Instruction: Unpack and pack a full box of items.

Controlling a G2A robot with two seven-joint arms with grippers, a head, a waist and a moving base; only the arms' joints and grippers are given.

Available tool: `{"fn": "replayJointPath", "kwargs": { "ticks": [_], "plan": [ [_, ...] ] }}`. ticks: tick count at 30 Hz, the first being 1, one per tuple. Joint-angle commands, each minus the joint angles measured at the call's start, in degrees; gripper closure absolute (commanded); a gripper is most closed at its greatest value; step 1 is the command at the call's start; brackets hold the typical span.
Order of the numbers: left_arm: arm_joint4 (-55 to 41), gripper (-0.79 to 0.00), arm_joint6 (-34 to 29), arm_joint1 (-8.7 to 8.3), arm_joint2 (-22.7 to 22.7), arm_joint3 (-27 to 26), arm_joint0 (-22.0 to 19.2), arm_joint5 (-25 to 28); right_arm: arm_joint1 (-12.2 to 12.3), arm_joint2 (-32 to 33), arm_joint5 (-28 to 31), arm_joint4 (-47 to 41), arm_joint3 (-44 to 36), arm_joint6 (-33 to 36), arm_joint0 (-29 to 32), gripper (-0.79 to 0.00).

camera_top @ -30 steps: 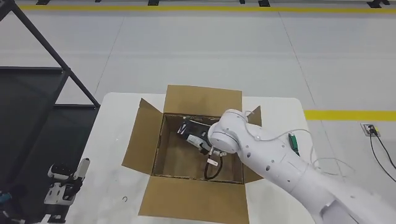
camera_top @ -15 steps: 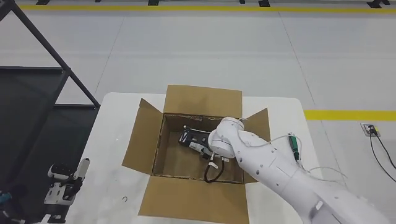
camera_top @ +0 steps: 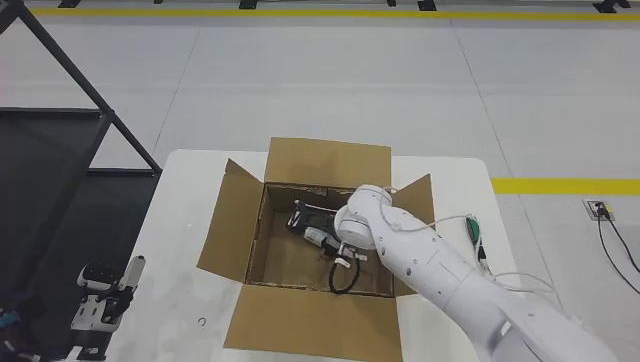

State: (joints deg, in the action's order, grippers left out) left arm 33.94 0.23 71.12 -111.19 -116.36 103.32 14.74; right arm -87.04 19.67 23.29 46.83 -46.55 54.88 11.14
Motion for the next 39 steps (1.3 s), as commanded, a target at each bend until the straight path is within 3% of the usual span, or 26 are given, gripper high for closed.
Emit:
{"fn": "replayJointPath", "kwargs": {
  "ticks": [1,6,10,17,23,32,39],
  "plan": [
    [0.0,-0.785,0.0,0.0,0.0,0.0,0.0,0.0,0.5,0.7,-1.0,0.9,-2.4,0.1,0.4,-0.785],
    [0.0,-0.785,0.0,0.0,0.0,0.0,0.0,0.0,3.0,3.4,-4.0,4.7,-11.8,1.5,2.7,-0.785],
    [0.0,-0.785,0.0,0.0,0.0,0.0,0.0,0.0,6.9,8.2,-8.7,10.1,-25.8,5.0,7.1,-0.785],
    [0.0,-0.785,0.0,0.0,0.0,0.0,0.0,0.0,14.5,24.3,-15.5,21.0,-59.4,16.1,21.5,-0.785],
    [0.0,-0.785,0.0,0.0,0.0,0.0,0.0,0.0,17.7,39.1,-20.4,28.1,-77.6,20.9,32.6,-0.785],
    [0.0,-0.785,0.0,0.0,0.0,0.0,0.0,0.0,20.0,64.2,-20.7,22.4,-84.5,20.5,45.4,-0.785],
    [0.0,-0.785,0.0,0.0,0.0,0.0,0.0,0.0,20.6,77.8,-22.7,19.0,-82.7,20.2,53.4,-0.785]
  ]
}}
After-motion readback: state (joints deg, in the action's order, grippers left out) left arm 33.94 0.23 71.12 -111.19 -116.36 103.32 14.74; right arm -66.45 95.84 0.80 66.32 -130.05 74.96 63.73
